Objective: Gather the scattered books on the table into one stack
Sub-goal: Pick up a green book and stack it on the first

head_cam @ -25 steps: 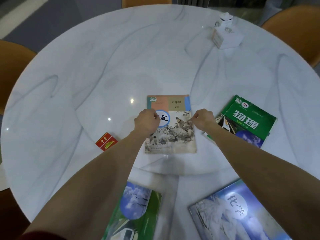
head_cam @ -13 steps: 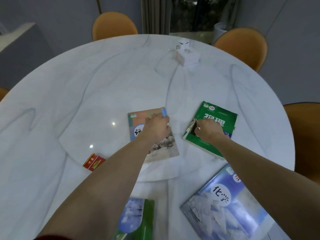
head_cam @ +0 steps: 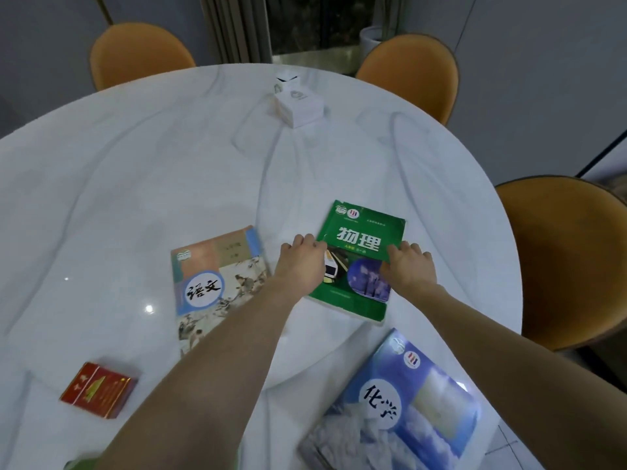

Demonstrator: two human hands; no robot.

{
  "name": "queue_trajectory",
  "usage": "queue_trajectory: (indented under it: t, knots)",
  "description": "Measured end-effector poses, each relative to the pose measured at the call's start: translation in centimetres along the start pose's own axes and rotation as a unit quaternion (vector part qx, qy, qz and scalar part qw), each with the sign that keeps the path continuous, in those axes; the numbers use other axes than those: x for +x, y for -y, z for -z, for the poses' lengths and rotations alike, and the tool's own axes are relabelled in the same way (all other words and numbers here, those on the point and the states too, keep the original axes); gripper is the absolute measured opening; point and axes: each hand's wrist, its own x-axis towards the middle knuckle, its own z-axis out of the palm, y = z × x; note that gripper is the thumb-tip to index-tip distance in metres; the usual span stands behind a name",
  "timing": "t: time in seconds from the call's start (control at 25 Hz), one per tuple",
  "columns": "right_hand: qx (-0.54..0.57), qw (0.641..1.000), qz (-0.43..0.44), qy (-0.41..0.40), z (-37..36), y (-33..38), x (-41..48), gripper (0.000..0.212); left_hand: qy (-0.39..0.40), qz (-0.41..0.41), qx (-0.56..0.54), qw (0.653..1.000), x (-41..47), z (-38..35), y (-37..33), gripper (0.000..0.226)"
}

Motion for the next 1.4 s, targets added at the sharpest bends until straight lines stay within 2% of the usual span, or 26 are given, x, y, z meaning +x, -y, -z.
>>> queue_trajectory:
  t: [0.2,0.36,0.44,0.56,0.64,0.84,0.96,1.04,1.2,1.4]
  knots:
    - [0.029,0.999,-0.021,-0.013,-1.9,-1.4,0.7,0.032,0.001,0.019,-0.003,1.000,2.7,-1.9,-0.8,0.032]
    - [0.075,0.996,-0.056,0.002,-3.2,-1.3,0.6,0.037,0.008,0.105,-0.077,0.991,4.0,-3.4,-0.9,0.037]
    - [0.148,0.985,-0.090,0.027,-3.9,-1.0,0.5,0.041,0.025,0.150,-0.151,0.977,4.3,-3.8,-1.5,0.042]
    - [0.283,0.946,-0.150,0.046,-4.3,-0.2,0.4,0.044,0.038,0.210,-0.221,0.952,5.0,-4.2,-1.8,0.047]
    - [0.326,0.927,-0.181,0.047,-4.4,0.2,0.3,0.044,0.046,0.243,-0.275,0.929,5.4,-4.2,-1.3,0.049]
    - [0.377,0.898,-0.228,0.023,-4.3,-0.5,0.7,0.036,0.067,0.256,-0.400,0.877,5.3,-4.0,-0.4,0.027]
    - [0.395,0.891,-0.223,-0.008,-4.0,-0.8,0.6,0.034,0.057,0.247,-0.464,0.849,4.4,-3.9,-1.2,0.012]
    - [0.410,0.887,-0.210,-0.027,-3.6,-0.7,0.4,0.034,0.040,0.235,-0.480,0.844,3.8,-3.7,-1.3,0.008]
    - [0.431,0.885,-0.166,-0.060,-2.2,0.3,0.5,0.033,0.006,0.229,-0.510,0.829,2.7,-2.3,-0.3,0.011]
    - [0.440,0.890,-0.096,-0.069,0.2,4.1,0.9,0.034,-0.047,0.261,-0.517,0.814,0.3,-0.5,3.7,0.024]
